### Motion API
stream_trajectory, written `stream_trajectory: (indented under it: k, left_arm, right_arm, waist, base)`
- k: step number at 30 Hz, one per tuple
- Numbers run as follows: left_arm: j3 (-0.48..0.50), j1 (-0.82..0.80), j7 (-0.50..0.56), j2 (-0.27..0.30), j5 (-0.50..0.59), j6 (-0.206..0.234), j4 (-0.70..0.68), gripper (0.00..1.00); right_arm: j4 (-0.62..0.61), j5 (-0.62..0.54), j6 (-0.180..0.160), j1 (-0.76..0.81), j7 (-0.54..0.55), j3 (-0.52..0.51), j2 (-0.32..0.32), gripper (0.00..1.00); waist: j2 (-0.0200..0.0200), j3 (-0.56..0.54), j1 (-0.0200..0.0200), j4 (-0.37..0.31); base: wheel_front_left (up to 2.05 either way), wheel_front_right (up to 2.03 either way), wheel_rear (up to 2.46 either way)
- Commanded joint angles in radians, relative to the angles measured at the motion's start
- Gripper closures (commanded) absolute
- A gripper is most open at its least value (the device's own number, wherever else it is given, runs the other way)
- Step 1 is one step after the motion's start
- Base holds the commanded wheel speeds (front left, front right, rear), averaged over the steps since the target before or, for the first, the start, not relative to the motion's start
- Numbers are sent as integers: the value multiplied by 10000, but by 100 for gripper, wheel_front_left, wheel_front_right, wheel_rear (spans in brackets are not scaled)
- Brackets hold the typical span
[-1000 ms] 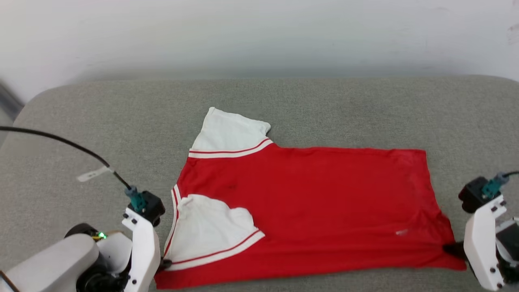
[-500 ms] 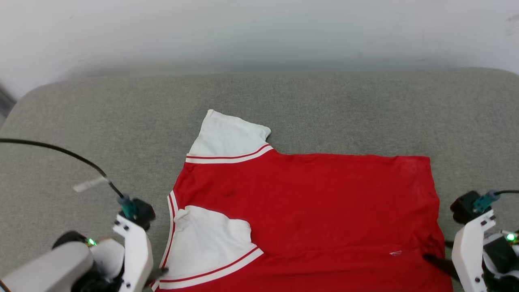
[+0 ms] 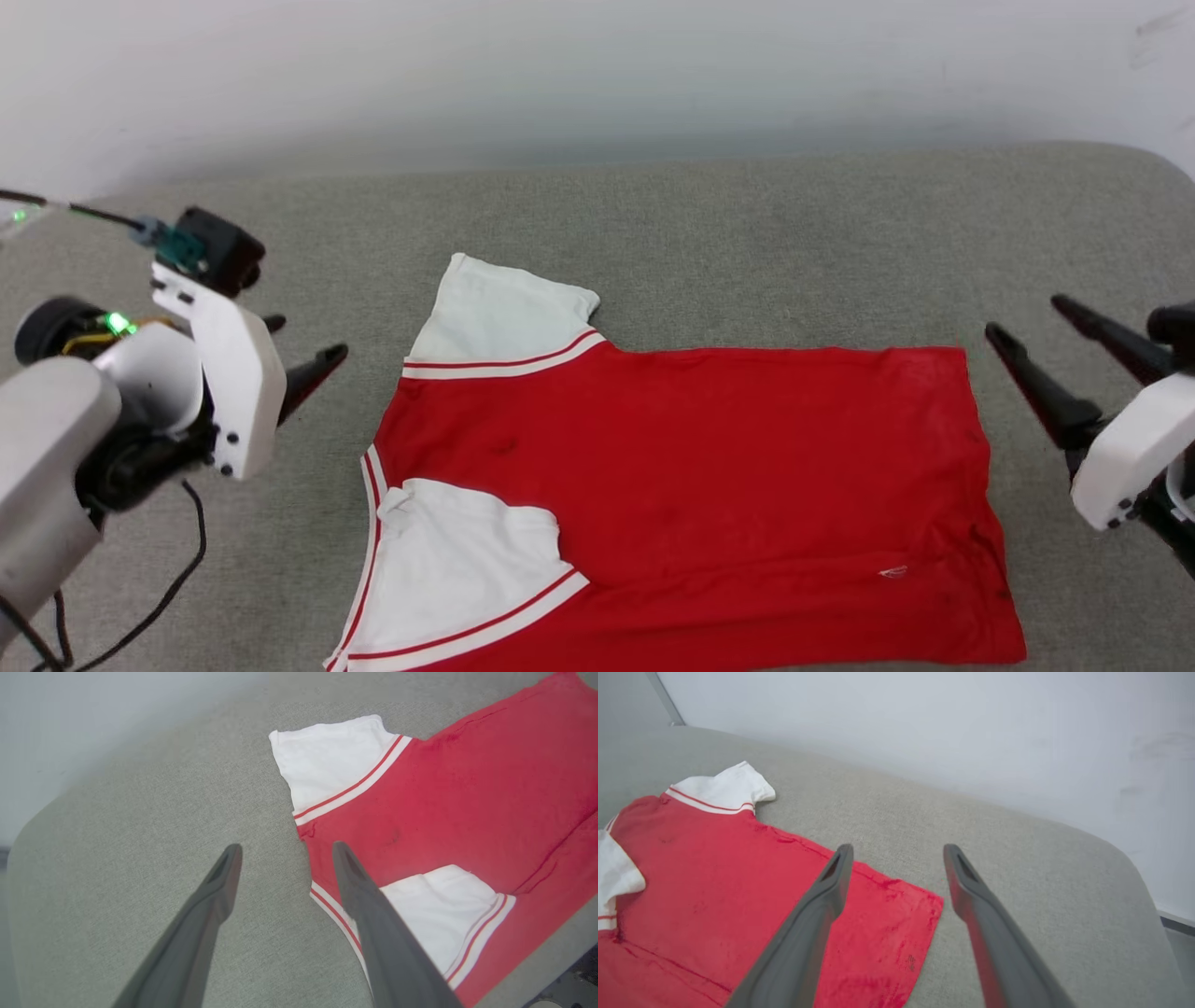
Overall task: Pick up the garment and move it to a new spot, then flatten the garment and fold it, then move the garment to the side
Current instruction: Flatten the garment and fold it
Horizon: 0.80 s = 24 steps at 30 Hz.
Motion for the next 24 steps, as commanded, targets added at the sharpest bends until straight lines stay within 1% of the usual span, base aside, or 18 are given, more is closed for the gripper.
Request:
stream_trajectory:
  k: [1, 5, 7, 10, 13, 14, 15, 16, 17, 18, 20, 24]
  left_arm:
    - [132, -372, 48, -109, 72, 48, 83, 0]
    - [406, -1252, 405, -279, 16, 43, 408, 0]
    - [560, -1674, 738, -434, -176, 55, 569, 0]
    - [746, -2442, 1243, -516, -244, 102, 806, 0]
    - [897, -3108, 1807, -715, -469, 106, 1197, 0]
    - [954, -3335, 2090, -742, -600, 89, 1327, 0]
    - [954, -3335, 2090, -742, -600, 89, 1327, 0]
    - [1108, -3827, 2593, -791, -846, 112, 1589, 0]
    - [1139, -4031, 2851, -798, -916, 142, 1729, 0]
    - [1139, -4031, 2851, -798, -916, 142, 1729, 0]
    - [1095, -4359, 3374, -837, -989, 179, 1965, 0]
    - [1028, -4931, 4189, -1008, -1097, 249, 2341, 0]
  right_arm:
    - [-208, -363, -6, 287, -296, -527, 276, 0]
    - [-1083, -1448, -6, 927, -1076, -2285, 1291, 0]
    - [-1652, -2094, -6, 1365, -1262, -2971, 1840, 0]
    - [-2686, -2819, -6, 1980, -1299, -3798, 2739, 0]
    - [-3602, -3356, -6, 2499, -1142, -4267, 3543, 0]
    - [-3856, -3468, -6, 2575, -1061, -4339, 3715, 0]
    - [-3856, -3468, -6, 2575, -1061, -4339, 3715, 0]
    - [-4243, -3678, -6, 2682, -934, -4394, 4014, 0]
    - [-4405, -3745, -6, 2699, -879, -4375, 4118, 0]
    - [-4405, -3745, -6, 2699, -879, -4375, 4118, 0]
    - [-4632, -3860, -6, 2616, -795, -4340, 4259, 0]
    - [-4836, -3890, -6, 2319, -621, -4209, 4258, 0]
  waist:
    - [0, 288, 0, -171]
    - [0, 972, 0, -428]
    - [0, 1369, 0, -546]
    - [0, 2020, 0, -703]
    - [0, 2619, 0, -837]
    - [0, 2821, 0, -905]
    - [0, 2821, 0, -905]
    - [0, 3186, 0, -1034]
    - [0, 3359, 0, -1095]
    - [0, 3359, 0, -1095]
    - [0, 3669, 0, -1207]
    - [0, 4197, 0, -1396]
  base:
    - [0, 0, 0]
    - [0, 0, 0]
    - [0, 0, 0]
    - [0, 0, 0]
    - [0, 0, 0]
    - [0, 0, 0]
    - [0, 0, 0]
    - [0, 0, 0]
    - [0, 0, 0]
    - [0, 0, 0]
    - [0, 0, 0]
    - [0, 0, 0]
